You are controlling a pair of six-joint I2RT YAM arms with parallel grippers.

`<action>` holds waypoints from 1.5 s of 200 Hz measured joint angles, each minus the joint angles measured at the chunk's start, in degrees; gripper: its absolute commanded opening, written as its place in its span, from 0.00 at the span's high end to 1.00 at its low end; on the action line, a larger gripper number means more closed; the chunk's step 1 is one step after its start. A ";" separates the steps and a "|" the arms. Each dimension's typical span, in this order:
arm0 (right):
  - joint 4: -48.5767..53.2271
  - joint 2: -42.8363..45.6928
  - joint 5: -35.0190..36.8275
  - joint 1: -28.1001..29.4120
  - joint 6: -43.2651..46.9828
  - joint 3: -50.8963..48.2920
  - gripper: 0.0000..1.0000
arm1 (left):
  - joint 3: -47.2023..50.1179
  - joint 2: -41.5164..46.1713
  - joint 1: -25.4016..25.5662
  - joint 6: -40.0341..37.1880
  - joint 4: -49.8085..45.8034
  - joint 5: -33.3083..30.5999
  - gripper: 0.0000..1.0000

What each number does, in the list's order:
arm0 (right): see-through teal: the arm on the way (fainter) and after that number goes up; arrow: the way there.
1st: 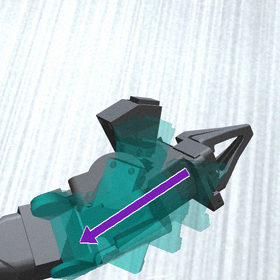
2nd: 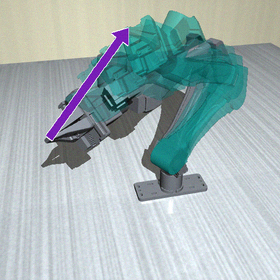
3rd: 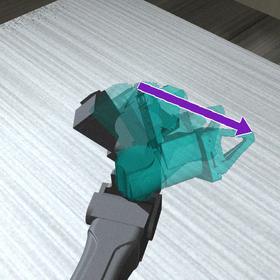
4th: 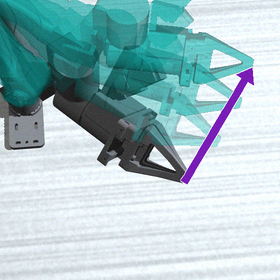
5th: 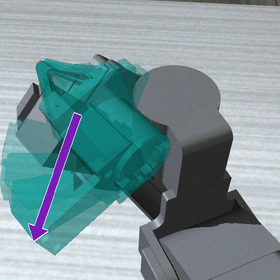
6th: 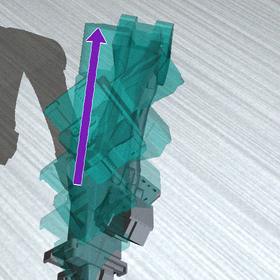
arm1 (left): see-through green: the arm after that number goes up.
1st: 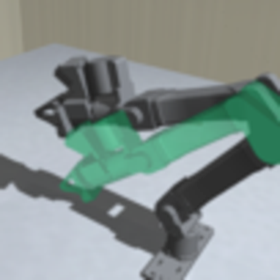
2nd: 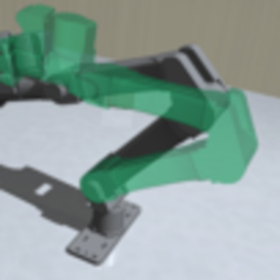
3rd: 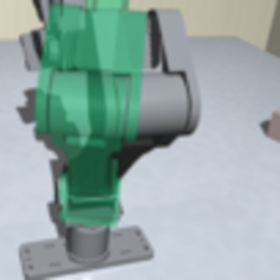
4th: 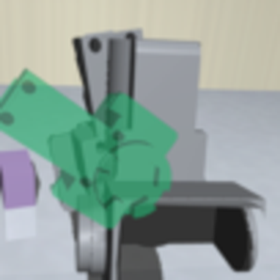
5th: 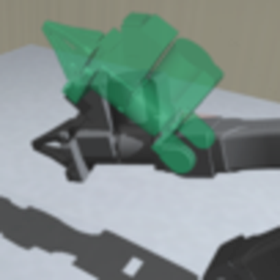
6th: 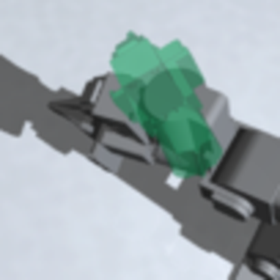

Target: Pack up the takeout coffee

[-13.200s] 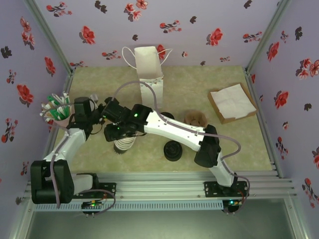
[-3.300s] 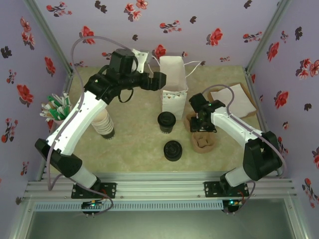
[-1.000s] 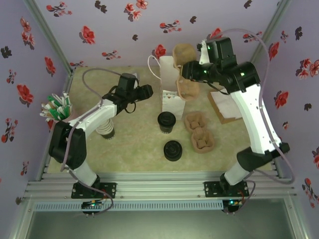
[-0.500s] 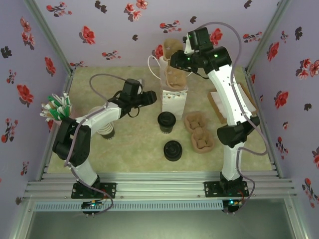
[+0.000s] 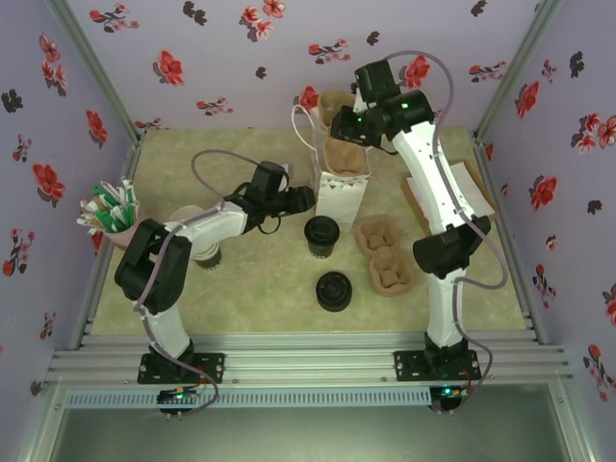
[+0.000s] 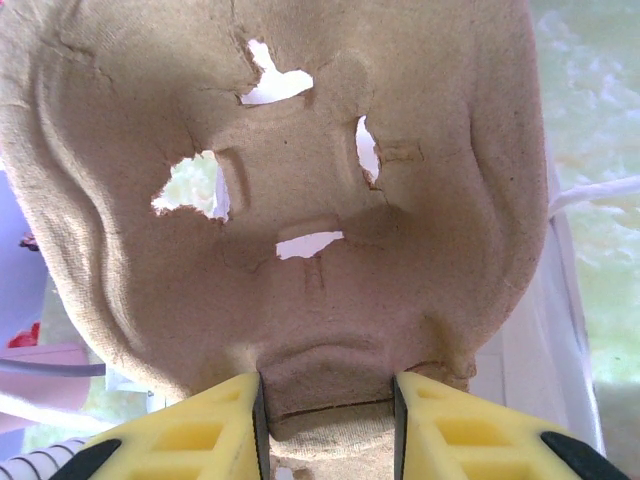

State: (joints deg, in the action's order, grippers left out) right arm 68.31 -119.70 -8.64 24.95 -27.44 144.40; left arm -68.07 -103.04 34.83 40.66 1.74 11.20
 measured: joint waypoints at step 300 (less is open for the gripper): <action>10.60 -7.19 9.16 4.00 7.96 4.55 0.65 | -3.30 -0.17 -6.45 1.86 0.50 5.79 0.44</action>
State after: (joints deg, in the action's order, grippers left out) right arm 78.91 -126.89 0.51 28.95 -19.49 148.94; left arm -71.37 -103.22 28.38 42.52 2.24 16.99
